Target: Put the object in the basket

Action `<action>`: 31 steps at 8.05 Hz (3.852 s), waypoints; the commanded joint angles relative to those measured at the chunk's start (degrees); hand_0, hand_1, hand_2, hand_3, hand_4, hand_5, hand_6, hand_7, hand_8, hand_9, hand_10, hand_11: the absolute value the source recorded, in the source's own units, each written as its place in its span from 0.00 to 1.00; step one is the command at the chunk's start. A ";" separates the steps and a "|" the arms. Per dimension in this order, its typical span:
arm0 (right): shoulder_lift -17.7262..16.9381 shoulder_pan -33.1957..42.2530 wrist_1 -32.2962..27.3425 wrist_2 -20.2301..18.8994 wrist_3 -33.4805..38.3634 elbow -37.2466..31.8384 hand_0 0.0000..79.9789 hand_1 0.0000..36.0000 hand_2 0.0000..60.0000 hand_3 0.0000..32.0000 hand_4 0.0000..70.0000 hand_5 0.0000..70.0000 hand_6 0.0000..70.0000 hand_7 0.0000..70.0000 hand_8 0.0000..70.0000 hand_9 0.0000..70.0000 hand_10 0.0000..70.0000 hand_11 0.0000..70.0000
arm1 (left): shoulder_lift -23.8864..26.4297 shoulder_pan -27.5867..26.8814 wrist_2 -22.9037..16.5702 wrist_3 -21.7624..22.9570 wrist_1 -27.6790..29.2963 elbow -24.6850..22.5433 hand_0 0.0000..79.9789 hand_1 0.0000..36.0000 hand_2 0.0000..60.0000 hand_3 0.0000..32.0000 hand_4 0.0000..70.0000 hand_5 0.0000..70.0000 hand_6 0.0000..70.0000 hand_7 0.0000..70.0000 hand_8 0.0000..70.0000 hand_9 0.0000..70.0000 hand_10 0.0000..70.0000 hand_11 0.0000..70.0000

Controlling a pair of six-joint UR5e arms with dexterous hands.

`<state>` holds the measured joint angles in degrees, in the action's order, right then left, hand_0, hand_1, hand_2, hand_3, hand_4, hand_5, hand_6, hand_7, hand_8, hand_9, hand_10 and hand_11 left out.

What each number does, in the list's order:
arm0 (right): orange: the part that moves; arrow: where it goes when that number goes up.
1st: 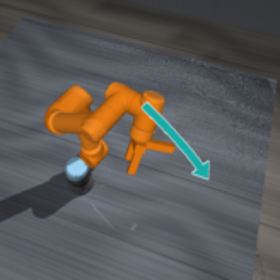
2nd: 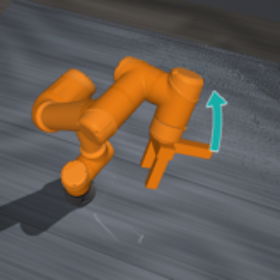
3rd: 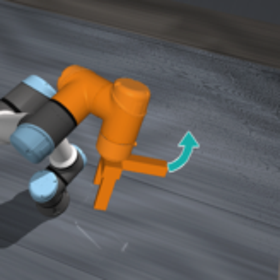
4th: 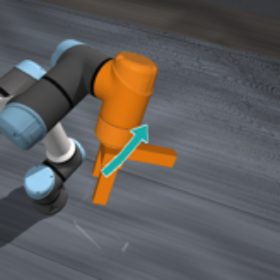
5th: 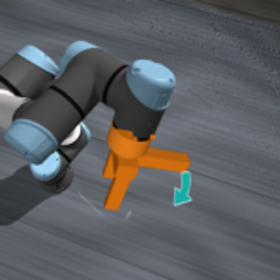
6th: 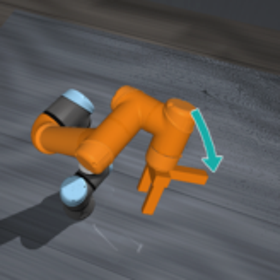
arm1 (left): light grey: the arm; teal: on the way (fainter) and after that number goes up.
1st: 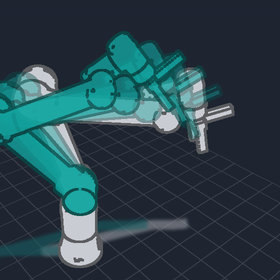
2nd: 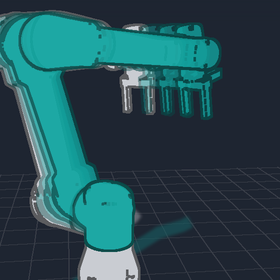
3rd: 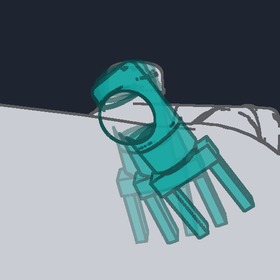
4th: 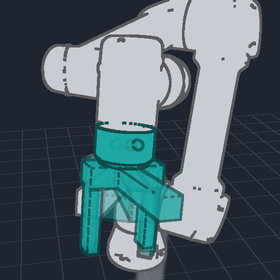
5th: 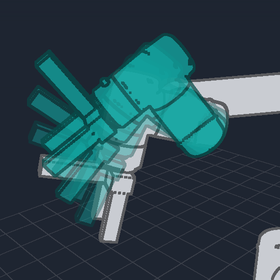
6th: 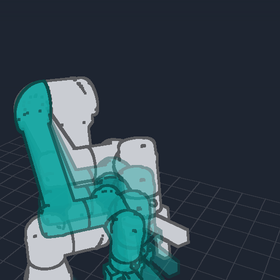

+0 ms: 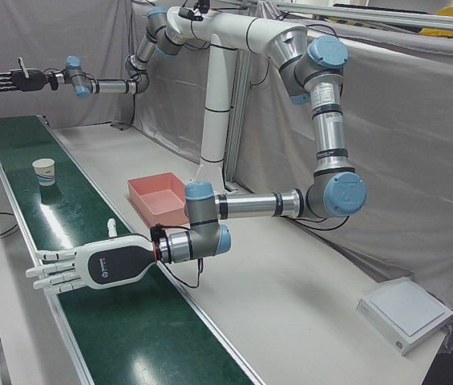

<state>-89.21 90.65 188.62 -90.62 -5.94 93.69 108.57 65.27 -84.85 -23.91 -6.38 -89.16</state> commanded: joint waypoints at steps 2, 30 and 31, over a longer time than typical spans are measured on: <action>0.00 -0.04 0.00 0.00 -0.04 0.00 0.00 0.00 0.00 0.00 0.00 0.00 0.00 0.00 0.00 0.00 0.00 0.00 | -0.20 0.04 0.03 0.09 0.94 -0.05 0.70 0.37 0.00 0.16 0.00 0.32 0.00 0.00 0.00 0.00 0.04 0.08; 0.00 -0.04 0.09 0.00 0.05 0.00 0.00 0.00 0.00 0.00 0.00 0.00 0.00 0.00 0.00 0.00 0.00 0.00 | -0.99 -4.01 6.71 -2.80 8.50 -0.23 0.70 0.33 0.00 0.30 0.00 0.26 0.00 0.00 0.00 0.00 0.03 0.08; 0.00 -0.04 0.00 0.00 -0.04 0.00 0.00 0.00 0.00 0.00 0.00 0.00 0.00 0.00 0.00 0.00 0.00 0.00 | -0.56 -4.01 6.62 -2.81 7.28 -0.66 0.71 0.35 0.00 0.28 0.00 0.27 0.00 0.00 0.00 0.00 0.03 0.08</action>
<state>-89.21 90.63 188.64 -90.61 -5.94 93.69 107.55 61.28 -78.07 -26.03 2.20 -89.34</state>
